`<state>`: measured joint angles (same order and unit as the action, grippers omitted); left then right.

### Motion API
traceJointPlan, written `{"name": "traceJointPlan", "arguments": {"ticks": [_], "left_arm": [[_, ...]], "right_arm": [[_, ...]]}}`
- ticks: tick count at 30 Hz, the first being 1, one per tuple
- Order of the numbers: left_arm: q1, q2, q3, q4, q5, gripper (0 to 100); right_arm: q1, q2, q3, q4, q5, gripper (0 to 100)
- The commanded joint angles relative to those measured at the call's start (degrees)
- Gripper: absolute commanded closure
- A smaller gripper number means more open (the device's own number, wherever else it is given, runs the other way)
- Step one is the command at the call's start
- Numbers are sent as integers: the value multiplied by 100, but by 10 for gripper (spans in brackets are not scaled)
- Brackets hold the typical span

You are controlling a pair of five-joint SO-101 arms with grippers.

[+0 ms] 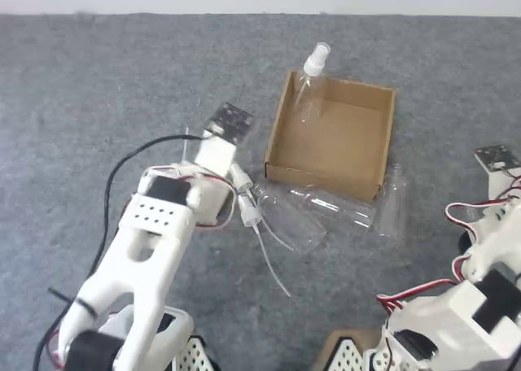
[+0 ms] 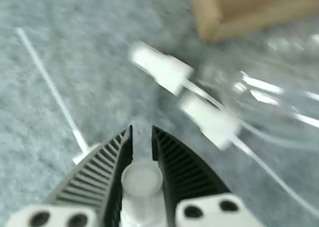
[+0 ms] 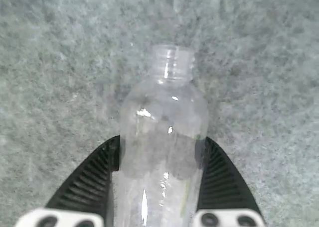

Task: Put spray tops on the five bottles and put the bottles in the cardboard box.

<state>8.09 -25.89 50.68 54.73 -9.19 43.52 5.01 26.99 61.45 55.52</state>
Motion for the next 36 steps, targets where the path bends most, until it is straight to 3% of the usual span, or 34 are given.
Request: {"name": "traceJointPlan", "arguments": {"ticks": [1,8,12,18,27,36], "left_arm": [[-466,949,-892,-800,97,991],[-598,2901,-2062,-985,97,981],[-598,3666,-2387,-976,97,886],[-686,3525,-2791,-668,97,855],[-686,2752,-3108,914,-220,859],[-686,3807,-3037,484,-281,859]], "right_arm": [[92,-84,-18,-119,35,939],[171,-110,35,-145,62,939],[207,-110,26,-154,62,939],[207,-110,26,-154,62,939],[198,-110,26,-136,62,939],[189,-110,26,-127,62,939]]}}
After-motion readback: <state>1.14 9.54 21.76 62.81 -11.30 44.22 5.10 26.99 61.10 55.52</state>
